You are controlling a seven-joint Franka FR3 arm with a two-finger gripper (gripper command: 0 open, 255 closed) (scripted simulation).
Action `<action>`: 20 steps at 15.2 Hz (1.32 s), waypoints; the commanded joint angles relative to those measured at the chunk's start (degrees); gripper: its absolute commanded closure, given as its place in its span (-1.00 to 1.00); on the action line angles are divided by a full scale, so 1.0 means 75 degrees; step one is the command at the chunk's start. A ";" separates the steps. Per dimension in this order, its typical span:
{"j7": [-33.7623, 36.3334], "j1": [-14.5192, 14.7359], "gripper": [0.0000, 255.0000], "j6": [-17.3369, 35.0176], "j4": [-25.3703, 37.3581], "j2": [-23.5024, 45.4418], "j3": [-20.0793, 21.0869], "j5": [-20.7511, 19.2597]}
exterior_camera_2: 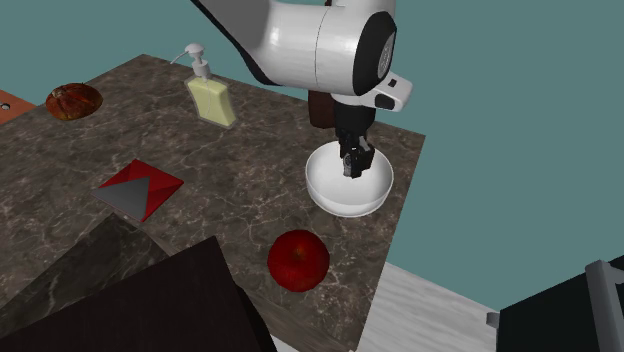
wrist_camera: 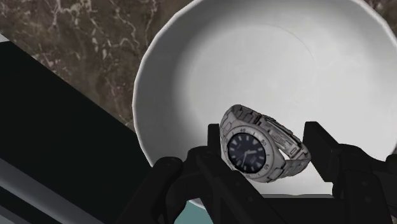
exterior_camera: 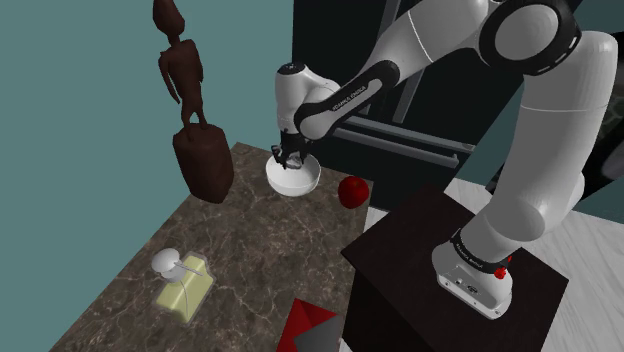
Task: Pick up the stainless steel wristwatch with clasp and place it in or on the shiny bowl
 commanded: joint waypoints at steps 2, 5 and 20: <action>0.0024 0.0013 1.00 0.0059 -0.0008 0.0052 -0.0026 -0.0042; 0.0024 0.0013 1.00 0.0059 -0.0008 0.0052 -0.0026 -0.0042; -0.0296 -0.0155 -1.00 -0.0653 0.0132 -0.0604 0.0271 0.0461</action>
